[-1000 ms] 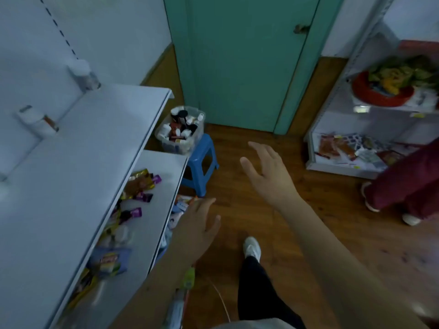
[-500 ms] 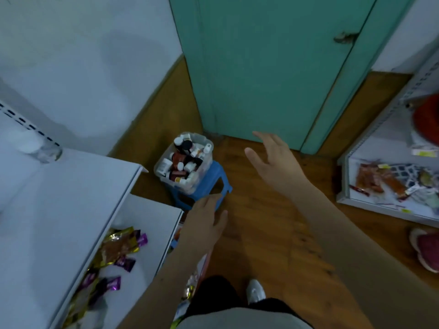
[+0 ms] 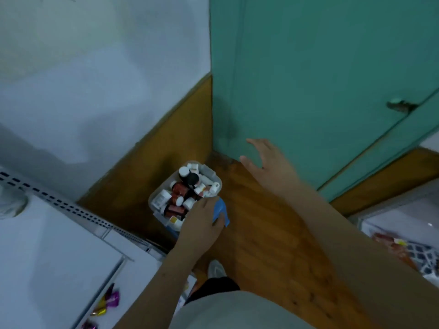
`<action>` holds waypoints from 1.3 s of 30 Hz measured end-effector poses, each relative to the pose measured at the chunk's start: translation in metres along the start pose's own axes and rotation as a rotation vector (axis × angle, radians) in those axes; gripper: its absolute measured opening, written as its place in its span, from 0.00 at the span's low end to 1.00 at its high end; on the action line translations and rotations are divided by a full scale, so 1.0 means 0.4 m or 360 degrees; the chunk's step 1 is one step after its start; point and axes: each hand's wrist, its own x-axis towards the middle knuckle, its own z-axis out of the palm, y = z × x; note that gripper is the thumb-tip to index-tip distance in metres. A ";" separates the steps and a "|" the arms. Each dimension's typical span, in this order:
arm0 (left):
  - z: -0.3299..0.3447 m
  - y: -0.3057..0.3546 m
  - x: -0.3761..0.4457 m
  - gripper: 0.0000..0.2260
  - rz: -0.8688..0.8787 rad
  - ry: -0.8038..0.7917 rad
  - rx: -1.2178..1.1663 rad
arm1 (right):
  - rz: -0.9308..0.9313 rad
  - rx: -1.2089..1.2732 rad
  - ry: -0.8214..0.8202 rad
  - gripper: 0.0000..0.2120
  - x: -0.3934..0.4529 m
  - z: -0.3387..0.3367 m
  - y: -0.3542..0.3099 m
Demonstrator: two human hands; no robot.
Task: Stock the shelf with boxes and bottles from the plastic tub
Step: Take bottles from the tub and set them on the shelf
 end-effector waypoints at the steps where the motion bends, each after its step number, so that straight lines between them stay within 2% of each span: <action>1: -0.011 -0.004 0.034 0.24 -0.0019 0.0024 -0.0023 | -0.0044 -0.0028 -0.0019 0.28 0.056 -0.005 -0.005; 6: -0.055 -0.050 0.166 0.21 -0.0200 0.0149 -0.0041 | -0.0234 -0.0079 -0.0082 0.27 0.293 0.032 -0.041; 11: -0.068 -0.136 0.224 0.21 -0.0514 0.0196 -0.0056 | -0.0347 -0.0078 -0.0311 0.27 0.437 0.160 -0.061; 18: -0.024 -0.287 0.282 0.19 -0.1091 0.0189 -0.0172 | -0.0422 -0.0085 -0.0833 0.28 0.564 0.417 -0.013; 20: -0.002 -0.332 0.296 0.21 -0.1256 0.0196 -0.0230 | -0.0472 -0.0045 -0.0983 0.24 0.591 0.491 0.012; 22: 0.004 -0.365 0.308 0.19 -0.1435 0.0199 -0.0267 | -0.0502 -0.0043 -0.1130 0.22 0.613 0.570 0.046; 25: 0.022 -0.426 0.323 0.24 -0.1641 0.0147 -0.0283 | -0.0438 -0.0170 -0.1295 0.27 0.646 0.686 0.107; 27: 0.041 -0.479 0.333 0.29 -0.1705 0.0126 -0.0287 | -0.0392 -0.0234 -0.1356 0.30 0.660 0.760 0.149; 31: 0.085 -0.591 0.377 0.25 -0.1744 0.0079 -0.0073 | -0.0242 -0.0268 -0.1371 0.38 0.667 0.890 0.218; 33: 0.112 -0.641 0.414 0.26 -0.1686 0.0090 0.0060 | -0.0198 -0.0242 -0.1333 0.41 0.660 0.947 0.241; 39: 0.213 -0.766 0.510 0.31 -0.1525 0.0148 0.0287 | -0.0165 -0.0169 -0.1272 0.41 0.645 1.061 0.288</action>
